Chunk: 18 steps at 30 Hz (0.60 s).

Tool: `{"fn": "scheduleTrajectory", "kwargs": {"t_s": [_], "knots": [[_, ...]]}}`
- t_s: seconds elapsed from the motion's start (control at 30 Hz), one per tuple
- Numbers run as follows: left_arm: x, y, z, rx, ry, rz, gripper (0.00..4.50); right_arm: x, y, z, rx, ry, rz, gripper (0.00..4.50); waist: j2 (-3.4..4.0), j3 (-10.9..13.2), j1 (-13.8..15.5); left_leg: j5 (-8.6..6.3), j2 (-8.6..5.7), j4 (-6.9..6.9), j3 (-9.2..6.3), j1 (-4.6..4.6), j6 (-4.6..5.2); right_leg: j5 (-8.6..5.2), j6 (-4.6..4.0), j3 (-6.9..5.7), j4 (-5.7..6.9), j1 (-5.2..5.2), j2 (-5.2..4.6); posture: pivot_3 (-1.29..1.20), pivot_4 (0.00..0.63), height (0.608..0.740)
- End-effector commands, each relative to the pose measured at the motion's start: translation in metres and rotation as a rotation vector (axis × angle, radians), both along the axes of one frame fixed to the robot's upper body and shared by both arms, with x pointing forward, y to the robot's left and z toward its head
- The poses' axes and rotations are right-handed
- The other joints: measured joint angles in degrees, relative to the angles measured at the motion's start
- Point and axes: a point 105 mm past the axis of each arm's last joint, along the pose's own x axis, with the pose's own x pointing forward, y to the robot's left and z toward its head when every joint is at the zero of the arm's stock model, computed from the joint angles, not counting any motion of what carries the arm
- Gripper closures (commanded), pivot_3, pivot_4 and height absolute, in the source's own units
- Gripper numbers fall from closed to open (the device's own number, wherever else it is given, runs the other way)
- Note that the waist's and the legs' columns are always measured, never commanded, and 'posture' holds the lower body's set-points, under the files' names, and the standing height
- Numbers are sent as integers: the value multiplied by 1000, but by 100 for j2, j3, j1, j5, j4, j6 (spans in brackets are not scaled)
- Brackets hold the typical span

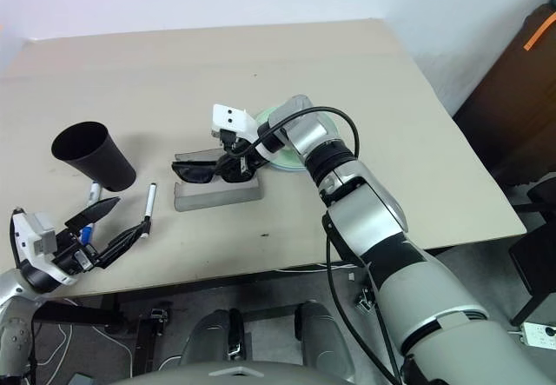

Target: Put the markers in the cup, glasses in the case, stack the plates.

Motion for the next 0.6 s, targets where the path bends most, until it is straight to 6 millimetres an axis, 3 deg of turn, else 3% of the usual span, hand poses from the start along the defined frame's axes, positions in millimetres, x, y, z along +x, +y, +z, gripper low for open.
{"fn": "scheduleTrajectory", "kwargs": {"t_s": [0.03,0.27,0.53,0.6], "knots": [[-1,1,11,42,-47,1,0,-8,7,7,6,-4,67,4481,1,0,0,0,0,0,0,0,0,0,0,0,0,-1,0,0,150,726],[-2,3,6,44,-45,-2,0,-12,7,-11,-79,28,63,4481,0,0,-4,1,0,0,-1,2,-1,0,0,0,4,-1,1,0,150,726],[2,0,5,41,-54,-12,0,-10,10,-15,-92,21,38,4481,-1,-1,-3,1,0,1,-1,5,-2,-1,-2,-1,7,1,0,0,150,726],[2,-1,5,41,-55,-14,0,-10,11,-14,-86,20,38,3910,0,-1,-4,2,0,1,-1,6,-3,0,-2,0,9,1,0,0,150,726]]}}
